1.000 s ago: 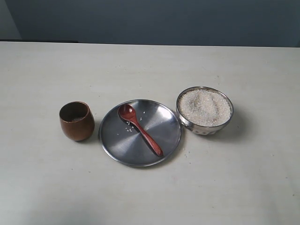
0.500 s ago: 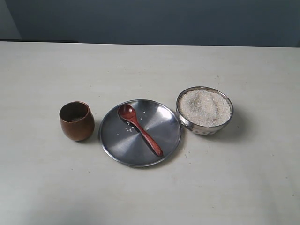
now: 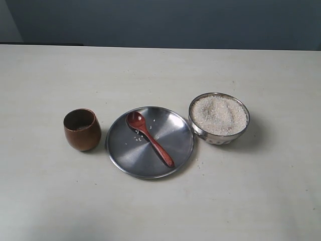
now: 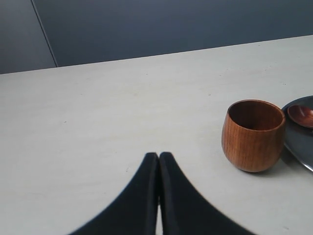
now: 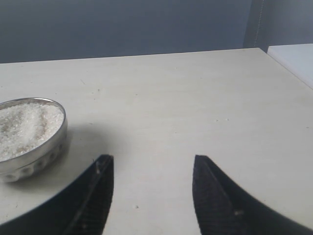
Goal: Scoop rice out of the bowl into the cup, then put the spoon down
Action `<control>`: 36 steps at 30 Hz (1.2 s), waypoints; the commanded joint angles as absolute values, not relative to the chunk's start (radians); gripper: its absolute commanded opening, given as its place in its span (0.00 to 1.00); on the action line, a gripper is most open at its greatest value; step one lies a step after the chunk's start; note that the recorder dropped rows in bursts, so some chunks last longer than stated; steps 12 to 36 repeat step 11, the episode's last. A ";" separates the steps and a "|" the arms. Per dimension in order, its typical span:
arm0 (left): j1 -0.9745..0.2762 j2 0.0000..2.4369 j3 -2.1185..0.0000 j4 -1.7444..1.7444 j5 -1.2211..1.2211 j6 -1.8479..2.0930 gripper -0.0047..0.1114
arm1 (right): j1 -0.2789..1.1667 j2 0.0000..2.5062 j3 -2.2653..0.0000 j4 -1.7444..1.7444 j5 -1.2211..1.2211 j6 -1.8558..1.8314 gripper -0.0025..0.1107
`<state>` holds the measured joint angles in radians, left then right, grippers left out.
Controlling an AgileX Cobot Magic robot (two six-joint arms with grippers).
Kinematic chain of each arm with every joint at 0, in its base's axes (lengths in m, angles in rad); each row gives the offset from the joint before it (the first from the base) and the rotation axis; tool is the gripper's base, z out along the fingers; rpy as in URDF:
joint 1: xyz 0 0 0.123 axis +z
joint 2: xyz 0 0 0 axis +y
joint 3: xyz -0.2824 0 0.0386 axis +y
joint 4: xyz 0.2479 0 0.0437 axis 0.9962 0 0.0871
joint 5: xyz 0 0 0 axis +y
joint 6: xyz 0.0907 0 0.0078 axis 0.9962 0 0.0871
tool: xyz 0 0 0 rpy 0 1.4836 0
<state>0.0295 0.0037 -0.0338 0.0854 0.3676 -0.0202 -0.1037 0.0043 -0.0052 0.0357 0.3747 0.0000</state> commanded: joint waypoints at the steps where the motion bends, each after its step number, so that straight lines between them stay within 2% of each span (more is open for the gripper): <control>1: 0.031 0.000 -0.031 0.087 0.366 -0.021 0.04 | -0.099 0.000 0.000 0.036 0.364 0.000 0.45; 36: 0.031 0.000 -0.031 0.091 0.366 -0.021 0.04 | -0.099 0.000 0.000 0.036 0.365 0.000 0.45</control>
